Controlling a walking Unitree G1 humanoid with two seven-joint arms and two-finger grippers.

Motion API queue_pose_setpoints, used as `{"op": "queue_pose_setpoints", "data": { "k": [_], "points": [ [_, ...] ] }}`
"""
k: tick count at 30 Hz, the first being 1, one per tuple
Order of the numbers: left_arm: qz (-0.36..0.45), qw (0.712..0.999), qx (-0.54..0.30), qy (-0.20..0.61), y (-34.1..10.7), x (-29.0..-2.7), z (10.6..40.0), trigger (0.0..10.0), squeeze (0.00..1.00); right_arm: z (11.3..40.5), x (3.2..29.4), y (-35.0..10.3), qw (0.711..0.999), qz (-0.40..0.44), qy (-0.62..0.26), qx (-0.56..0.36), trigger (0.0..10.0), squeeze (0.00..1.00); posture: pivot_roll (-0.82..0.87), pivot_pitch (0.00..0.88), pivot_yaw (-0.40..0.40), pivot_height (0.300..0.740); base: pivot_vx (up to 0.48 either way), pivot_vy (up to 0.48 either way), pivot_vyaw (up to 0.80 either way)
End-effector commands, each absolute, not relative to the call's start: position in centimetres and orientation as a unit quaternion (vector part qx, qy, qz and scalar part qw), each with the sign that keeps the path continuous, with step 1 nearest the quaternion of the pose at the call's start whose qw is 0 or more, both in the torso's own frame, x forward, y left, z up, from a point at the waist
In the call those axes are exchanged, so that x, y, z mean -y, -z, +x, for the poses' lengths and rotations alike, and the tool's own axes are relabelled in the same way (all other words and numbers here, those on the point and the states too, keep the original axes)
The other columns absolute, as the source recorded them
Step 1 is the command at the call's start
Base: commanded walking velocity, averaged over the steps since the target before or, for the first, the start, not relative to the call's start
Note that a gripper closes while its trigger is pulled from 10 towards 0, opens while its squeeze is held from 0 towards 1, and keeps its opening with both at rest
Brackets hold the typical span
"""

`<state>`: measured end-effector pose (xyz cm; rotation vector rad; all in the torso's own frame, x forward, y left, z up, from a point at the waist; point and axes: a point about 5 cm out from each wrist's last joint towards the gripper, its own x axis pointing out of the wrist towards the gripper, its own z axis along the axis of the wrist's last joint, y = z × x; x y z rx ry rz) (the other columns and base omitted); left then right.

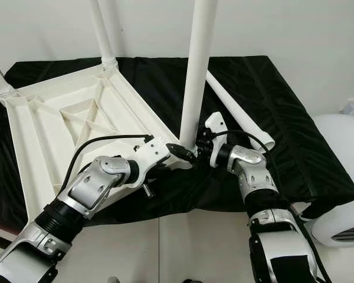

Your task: Building children table

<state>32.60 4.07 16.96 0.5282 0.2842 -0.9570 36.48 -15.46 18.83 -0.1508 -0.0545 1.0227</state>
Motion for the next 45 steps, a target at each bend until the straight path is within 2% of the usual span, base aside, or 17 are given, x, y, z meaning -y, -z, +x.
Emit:
{"op": "queue_pose_setpoints", "data": {
  "k": [1, 17, 23, 27, 31, 41, 45],
  "points": [
    [0.264, 0.845, -0.135, 0.445, -17.0, -4.4, 32.8, 10.0, 0.0, 36.5, 15.7, -19.1, 0.866, -0.069, -0.494, 0.031, 0.0, 0.0, -0.07, 0.105, 0.053, 0.74, 0.0, 0.0, 0.0],
    [0.264, 0.844, -0.138, 0.447, -16.9, -4.5, 32.7, 10.0, 0.0, 35.4, 15.1, -18.8, 0.859, -0.045, -0.506, 0.058, 0.0, 0.0, -0.08, 0.112, 0.054, 0.74, 0.0, 0.0, 0.0],
    [0.262, 0.844, -0.139, 0.446, -16.9, -4.4, 32.8, 10.0, 0.0, 35.1, 14.5, -18.5, 0.882, -0.039, -0.463, 0.078, 0.0, 0.0, -0.09, 0.119, 0.053, 0.74, 0.0, 0.0, 0.0],
    [0.261, 0.845, -0.14, 0.445, -16.8, -4.4, 32.8, 10.0, 0.0, 35.1, 14.1, -18.1, 0.909, -0.049, -0.407, 0.078, 0.0, 0.0, -0.09, 0.121, 0.054, 0.74, 0.0, 0.0, 0.0],
    [0.262, 0.845, -0.14, 0.445, -16.8, -4.4, 32.8, 10.0, 0.0, 35.1, 13.9, -17.9, 0.919, -0.051, -0.384, 0.073, 0.0, 0.0, -0.09, 0.124, 0.054, 0.74, 0.0, 0.0, 0.0],
    [0.259, 0.845, -0.143, 0.447, -16.7, -4.3, 32.7, 10.0, 0.0, 34.7, 12.0, -17.7, 0.957, 0.009, -0.282, 0.073, 0.0, 0.0, -0.09, 0.128, 0.047, 0.74, 0.0, 0.0, 0.0],
    [0.26, 0.845, -0.142, 0.445, -16.6, -4.4, 32.7, 10.0, 0.0, 34.8, 11.8, -17.5, 0.971, 0.01, -0.23, 0.069, 0.0, 0.0, -0.09, 0.117, 0.045, 0.74, 0.0, 0.0, 0.0]
  ]
}}
